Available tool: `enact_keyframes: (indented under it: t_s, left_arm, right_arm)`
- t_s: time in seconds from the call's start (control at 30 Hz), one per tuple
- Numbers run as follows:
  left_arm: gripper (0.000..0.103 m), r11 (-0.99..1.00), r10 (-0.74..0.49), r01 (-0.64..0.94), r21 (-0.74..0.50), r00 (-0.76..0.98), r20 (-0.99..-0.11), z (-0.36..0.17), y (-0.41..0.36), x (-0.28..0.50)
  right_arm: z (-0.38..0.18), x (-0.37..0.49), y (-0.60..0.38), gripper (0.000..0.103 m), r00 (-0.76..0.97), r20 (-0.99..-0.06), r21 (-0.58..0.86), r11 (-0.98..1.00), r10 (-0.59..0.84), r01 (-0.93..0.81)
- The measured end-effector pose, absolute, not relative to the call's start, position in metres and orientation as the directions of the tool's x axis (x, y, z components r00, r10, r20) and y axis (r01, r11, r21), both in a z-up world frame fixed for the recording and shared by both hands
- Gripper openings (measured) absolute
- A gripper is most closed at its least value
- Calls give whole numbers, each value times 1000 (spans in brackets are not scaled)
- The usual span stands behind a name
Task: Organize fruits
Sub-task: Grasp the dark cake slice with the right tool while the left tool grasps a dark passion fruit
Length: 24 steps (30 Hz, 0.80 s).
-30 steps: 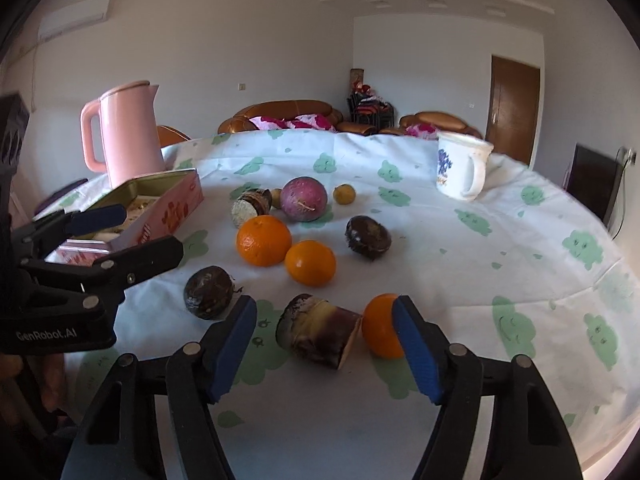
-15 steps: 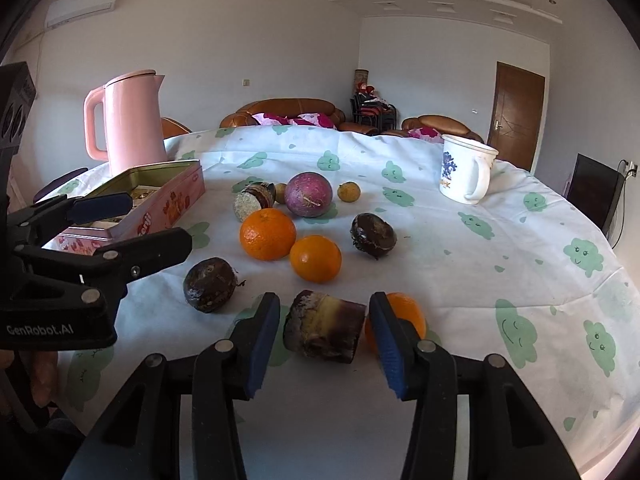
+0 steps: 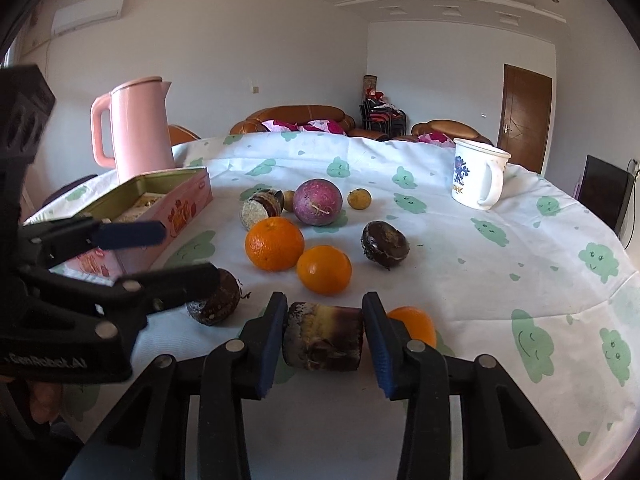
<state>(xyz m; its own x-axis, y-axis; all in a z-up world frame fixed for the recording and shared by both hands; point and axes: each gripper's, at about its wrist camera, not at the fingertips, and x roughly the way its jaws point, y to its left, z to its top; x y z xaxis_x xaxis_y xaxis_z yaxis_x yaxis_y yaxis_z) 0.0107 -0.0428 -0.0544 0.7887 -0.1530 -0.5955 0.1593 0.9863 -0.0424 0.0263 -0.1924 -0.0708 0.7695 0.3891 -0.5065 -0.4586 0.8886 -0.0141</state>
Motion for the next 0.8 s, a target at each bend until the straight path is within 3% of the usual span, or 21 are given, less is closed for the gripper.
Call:
enact_keyframes:
  t_s: [0.07,0.3,0.43,0.8]
  left_arm:
    - [67,985,-163,162,-55,782,-601,-56,-41,12]
    - [65,979,-174,202,-35,730,-660,-62,-53,23]
    - [42,973,-193,226,-46,689,-699,-69,-58,31]
    - [41,969,-214,239,-60,695,-686,-69,-56,30]
  right_arm:
    - [-67,25,-197,41,781,-483,3,892,396,-452]
    - [-56,26,-206,41,803,-442,26,900,400,-434]
    - [-55,27,-208,41,804,-439,30,901,401,-433]
    - [-54,25,-208,41,798,-434,40,893,419,-448]
